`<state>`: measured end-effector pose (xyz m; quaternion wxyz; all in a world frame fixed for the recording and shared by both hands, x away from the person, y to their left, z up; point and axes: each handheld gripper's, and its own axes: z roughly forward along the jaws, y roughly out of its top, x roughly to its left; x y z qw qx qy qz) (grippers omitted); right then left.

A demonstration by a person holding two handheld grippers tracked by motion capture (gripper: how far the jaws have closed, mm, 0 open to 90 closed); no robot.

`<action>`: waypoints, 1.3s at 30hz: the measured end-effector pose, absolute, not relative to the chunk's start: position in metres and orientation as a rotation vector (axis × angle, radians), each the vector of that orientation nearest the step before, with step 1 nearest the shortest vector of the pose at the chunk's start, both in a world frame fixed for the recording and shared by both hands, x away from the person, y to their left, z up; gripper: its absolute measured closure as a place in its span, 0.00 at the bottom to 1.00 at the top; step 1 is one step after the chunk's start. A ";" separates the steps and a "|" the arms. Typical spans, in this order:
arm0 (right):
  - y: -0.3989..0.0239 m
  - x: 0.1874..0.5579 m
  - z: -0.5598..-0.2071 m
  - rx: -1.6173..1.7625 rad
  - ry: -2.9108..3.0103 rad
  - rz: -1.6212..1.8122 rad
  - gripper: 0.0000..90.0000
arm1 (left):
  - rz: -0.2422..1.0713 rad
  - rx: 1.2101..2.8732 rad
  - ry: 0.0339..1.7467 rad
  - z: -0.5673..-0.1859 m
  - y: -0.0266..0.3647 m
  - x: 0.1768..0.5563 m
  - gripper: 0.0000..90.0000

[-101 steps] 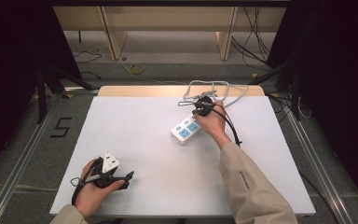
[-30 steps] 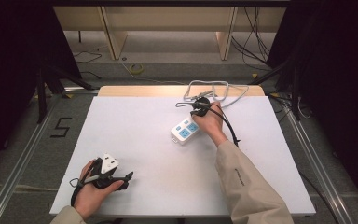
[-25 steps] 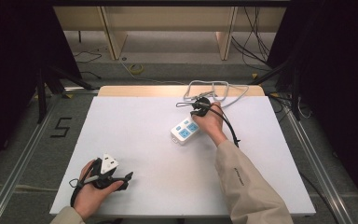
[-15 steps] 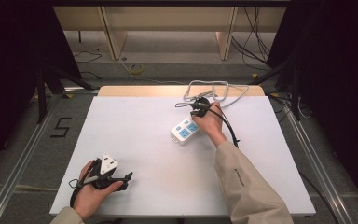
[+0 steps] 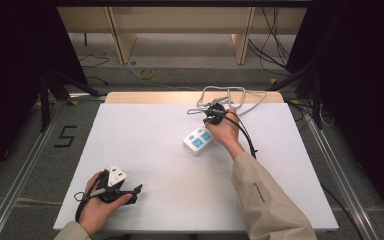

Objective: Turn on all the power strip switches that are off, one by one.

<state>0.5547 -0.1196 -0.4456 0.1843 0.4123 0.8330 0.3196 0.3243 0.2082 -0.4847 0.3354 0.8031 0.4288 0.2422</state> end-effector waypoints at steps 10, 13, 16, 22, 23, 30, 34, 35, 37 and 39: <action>-0.119 0.551 -0.441 1.162 2.359 0.904 1.00 | 0.634 2.098 1.116 -0.485 0.208 0.324 0.21; -0.118 0.550 -0.440 1.161 2.363 0.906 1.00 | 0.634 2.099 1.116 -0.485 0.208 0.324 0.21; -0.117 0.549 -0.441 1.160 2.372 0.902 1.00 | 0.634 2.097 1.117 -0.485 0.208 0.324 0.21; -0.112 0.546 -0.441 1.149 2.380 0.907 1.00 | 0.635 2.098 1.116 -0.484 0.208 0.324 0.21; -0.111 0.545 -0.441 1.144 2.383 0.909 1.00 | 0.635 2.098 1.116 -0.484 0.208 0.324 0.21; -0.108 0.542 -0.440 1.133 2.387 0.918 1.00 | 0.636 2.098 1.115 -0.485 0.207 0.324 0.21; -0.106 0.541 -0.438 1.128 2.390 0.921 1.00 | 0.636 2.098 1.116 -0.485 0.207 0.324 0.21; -0.106 0.541 -0.438 1.132 2.389 0.924 1.00 | 0.636 2.094 1.117 -0.485 0.207 0.324 0.21; -0.105 0.540 -0.437 1.127 2.392 0.925 1.00 | 0.636 2.093 1.118 -0.485 0.207 0.324 0.21; -0.104 0.539 -0.437 1.125 2.393 0.925 1.00 | 0.636 2.097 1.115 -0.484 0.207 0.324 0.21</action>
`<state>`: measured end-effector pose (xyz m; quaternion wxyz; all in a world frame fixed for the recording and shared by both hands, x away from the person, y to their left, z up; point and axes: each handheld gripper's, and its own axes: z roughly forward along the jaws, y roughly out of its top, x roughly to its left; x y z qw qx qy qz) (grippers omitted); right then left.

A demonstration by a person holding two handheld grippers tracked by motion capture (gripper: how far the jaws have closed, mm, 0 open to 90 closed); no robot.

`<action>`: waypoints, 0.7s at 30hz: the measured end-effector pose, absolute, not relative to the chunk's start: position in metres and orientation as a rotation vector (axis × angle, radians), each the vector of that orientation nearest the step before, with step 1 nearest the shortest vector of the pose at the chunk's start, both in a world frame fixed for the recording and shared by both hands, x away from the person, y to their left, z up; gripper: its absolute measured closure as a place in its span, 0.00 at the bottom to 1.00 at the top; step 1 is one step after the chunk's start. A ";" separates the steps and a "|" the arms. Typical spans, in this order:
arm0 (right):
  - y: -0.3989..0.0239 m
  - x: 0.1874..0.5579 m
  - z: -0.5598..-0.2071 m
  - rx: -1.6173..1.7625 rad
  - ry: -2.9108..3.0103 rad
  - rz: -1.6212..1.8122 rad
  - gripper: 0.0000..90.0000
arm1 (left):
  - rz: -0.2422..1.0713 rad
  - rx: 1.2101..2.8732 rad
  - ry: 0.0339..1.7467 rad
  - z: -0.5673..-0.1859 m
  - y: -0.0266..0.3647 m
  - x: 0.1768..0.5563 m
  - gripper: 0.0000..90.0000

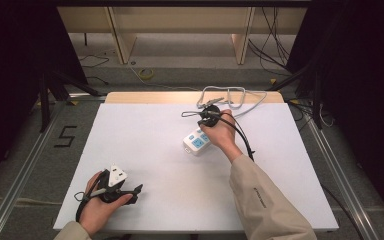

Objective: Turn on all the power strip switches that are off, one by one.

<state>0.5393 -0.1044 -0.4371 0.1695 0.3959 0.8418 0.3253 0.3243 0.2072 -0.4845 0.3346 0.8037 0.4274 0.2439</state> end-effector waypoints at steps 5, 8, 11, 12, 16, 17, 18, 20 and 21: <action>-0.101 0.537 -0.437 1.121 2.401 0.928 1.00 | 0.637 2.093 1.117 -0.485 0.207 0.324 0.21; -0.099 0.536 -0.436 1.118 2.407 0.932 1.00 | 0.636 2.093 1.117 -0.485 0.207 0.324 0.21; -0.097 0.535 -0.436 1.108 2.415 0.935 1.00 | 0.636 2.094 1.117 -0.485 0.207 0.324 0.21; -0.096 0.534 -0.436 1.112 2.414 0.937 1.00 | 0.636 2.093 1.117 -0.485 0.207 0.324 0.21; -0.092 0.532 -0.436 1.103 2.426 0.937 1.00 | 0.637 2.093 1.117 -0.485 0.207 0.324 0.21; -0.092 0.532 -0.437 1.100 2.428 0.937 1.00 | 0.636 2.097 1.115 -0.484 0.207 0.324 0.21; -0.091 0.531 -0.437 1.099 2.431 0.937 1.00 | 0.635 2.097 1.116 -0.484 0.207 0.324 0.21; -0.089 0.530 -0.437 1.099 2.438 0.936 1.00 | 0.636 2.092 1.117 -0.485 0.207 0.324 0.21; -0.088 0.530 -0.437 1.096 2.439 0.935 1.00 | 0.636 2.092 1.117 -0.485 0.207 0.324 0.21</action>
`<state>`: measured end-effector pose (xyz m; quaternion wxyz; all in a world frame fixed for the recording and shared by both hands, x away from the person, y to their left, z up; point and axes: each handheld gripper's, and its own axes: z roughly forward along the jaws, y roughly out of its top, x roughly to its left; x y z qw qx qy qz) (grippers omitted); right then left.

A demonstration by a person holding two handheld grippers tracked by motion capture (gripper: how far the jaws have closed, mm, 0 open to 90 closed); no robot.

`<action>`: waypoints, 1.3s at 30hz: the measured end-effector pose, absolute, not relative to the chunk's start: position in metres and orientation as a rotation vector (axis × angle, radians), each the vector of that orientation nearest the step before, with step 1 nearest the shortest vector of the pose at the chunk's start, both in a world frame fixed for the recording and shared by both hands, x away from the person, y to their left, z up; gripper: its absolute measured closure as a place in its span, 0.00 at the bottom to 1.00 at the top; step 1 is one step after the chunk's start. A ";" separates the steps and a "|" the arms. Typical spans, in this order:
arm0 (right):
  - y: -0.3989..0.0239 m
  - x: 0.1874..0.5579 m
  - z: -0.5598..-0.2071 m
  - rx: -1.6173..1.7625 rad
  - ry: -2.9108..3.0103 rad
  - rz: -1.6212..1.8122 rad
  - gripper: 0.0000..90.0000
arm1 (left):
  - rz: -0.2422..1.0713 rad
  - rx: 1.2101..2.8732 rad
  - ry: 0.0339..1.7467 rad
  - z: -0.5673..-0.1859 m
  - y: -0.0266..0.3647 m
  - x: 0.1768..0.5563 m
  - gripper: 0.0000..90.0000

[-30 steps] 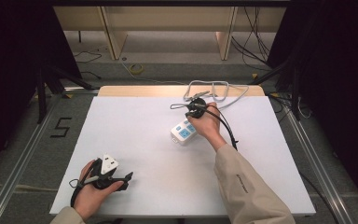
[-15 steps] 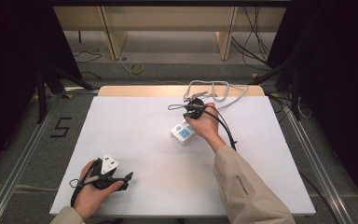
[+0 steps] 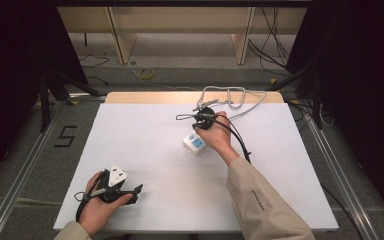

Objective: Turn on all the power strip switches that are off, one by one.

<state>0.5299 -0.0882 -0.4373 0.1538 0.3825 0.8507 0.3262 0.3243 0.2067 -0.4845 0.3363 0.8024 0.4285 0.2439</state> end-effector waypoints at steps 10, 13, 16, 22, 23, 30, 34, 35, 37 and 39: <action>-0.081 0.527 -0.441 1.091 2.476 0.929 1.00 | 0.634 2.093 1.116 -0.485 0.206 0.324 0.21; -0.080 0.526 -0.442 1.090 2.491 0.918 1.00 | 0.634 2.092 1.116 -0.485 0.206 0.324 0.21; -0.079 0.526 -0.444 1.090 2.503 0.910 1.00 | 0.634 2.093 1.116 -0.485 0.206 0.324 0.21; -0.076 0.526 -0.447 1.078 2.523 0.893 1.00 | 0.633 2.090 1.118 -0.485 0.206 0.324 0.21; -0.076 0.526 -0.447 1.081 2.525 0.889 1.00 | 0.633 2.090 1.117 -0.485 0.206 0.324 0.21; -0.074 0.526 -0.449 1.072 2.538 0.869 1.00 | 0.634 2.090 1.117 -0.485 0.206 0.324 0.21; -0.074 0.526 -0.450 1.078 2.538 0.866 1.00 | 0.634 2.090 1.117 -0.485 0.206 0.325 0.21; -0.074 0.526 -0.450 1.075 2.539 0.862 1.00 | 0.633 2.091 1.117 -0.485 0.206 0.325 0.21; -0.073 0.526 -0.450 1.076 2.539 0.862 1.00 | 0.633 2.093 1.117 -0.485 0.206 0.325 0.21; -0.073 0.526 -0.451 1.077 2.537 0.862 1.00 | 0.633 2.090 1.118 -0.485 0.206 0.325 0.21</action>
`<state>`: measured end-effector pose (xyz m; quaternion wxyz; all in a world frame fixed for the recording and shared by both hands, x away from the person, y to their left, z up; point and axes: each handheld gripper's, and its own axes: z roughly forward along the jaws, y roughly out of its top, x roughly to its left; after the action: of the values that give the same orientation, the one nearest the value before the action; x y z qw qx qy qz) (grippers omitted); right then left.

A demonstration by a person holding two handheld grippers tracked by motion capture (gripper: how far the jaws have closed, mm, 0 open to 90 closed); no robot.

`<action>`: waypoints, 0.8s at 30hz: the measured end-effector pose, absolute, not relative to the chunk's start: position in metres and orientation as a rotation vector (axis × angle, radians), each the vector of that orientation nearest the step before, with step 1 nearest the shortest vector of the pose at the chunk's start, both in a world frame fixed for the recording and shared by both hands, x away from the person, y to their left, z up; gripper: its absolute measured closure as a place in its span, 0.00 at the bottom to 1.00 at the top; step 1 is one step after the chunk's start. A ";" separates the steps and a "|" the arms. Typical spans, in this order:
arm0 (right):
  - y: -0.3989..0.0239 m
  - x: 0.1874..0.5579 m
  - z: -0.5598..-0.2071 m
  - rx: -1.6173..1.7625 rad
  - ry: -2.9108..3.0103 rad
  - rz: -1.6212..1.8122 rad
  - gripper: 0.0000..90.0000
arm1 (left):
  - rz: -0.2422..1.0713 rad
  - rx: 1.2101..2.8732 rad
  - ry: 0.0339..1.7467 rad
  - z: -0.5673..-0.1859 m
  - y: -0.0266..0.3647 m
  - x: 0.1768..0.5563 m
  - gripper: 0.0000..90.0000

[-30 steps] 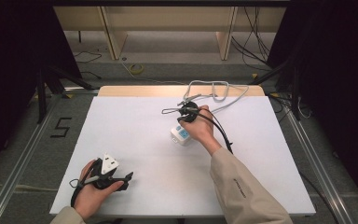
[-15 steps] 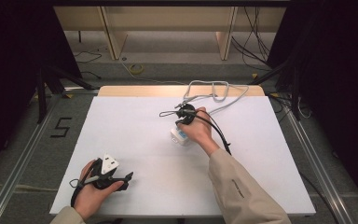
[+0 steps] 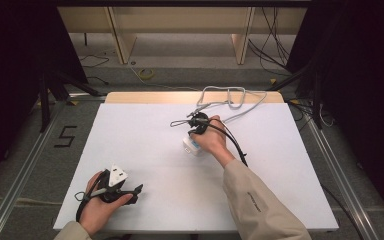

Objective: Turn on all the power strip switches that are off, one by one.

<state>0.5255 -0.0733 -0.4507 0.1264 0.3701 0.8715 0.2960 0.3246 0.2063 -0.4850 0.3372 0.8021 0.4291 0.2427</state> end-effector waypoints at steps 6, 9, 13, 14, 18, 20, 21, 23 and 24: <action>-0.073 0.526 -0.451 1.069 2.540 0.853 1.00 | 0.633 2.091 1.119 -0.485 0.206 0.325 0.21; -0.074 0.526 -0.452 1.077 2.535 0.863 1.00 | 0.632 2.093 1.118 -0.485 0.206 0.325 0.21; -0.073 0.525 -0.453 1.077 2.539 0.853 1.00 | 0.632 2.091 1.117 -0.485 0.206 0.325 0.21; -0.073 0.525 -0.452 1.074 2.540 0.849 1.00 | 0.632 2.090 1.117 -0.485 0.205 0.325 0.21; -0.074 0.525 -0.453 1.082 2.536 0.864 1.00 | 0.632 2.090 1.119 -0.485 0.206 0.325 0.21; -0.073 0.525 -0.453 1.075 2.534 0.860 1.00 | 0.631 2.090 1.120 -0.485 0.206 0.325 0.21; -0.074 0.525 -0.453 1.076 2.533 0.861 1.00 | 0.630 2.091 1.120 -0.485 0.206 0.325 0.21; -0.074 0.525 -0.453 1.083 2.533 0.861 1.00 | 0.632 2.093 1.118 -0.485 0.206 0.325 0.21; -0.074 0.525 -0.453 1.078 2.535 0.861 1.00 | 0.633 2.093 1.116 -0.485 0.206 0.325 0.21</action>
<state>0.5251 -0.0738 -0.4528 0.1275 0.3705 0.8711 0.2961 0.3249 0.2058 -0.4854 0.3364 0.8028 0.4281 0.2430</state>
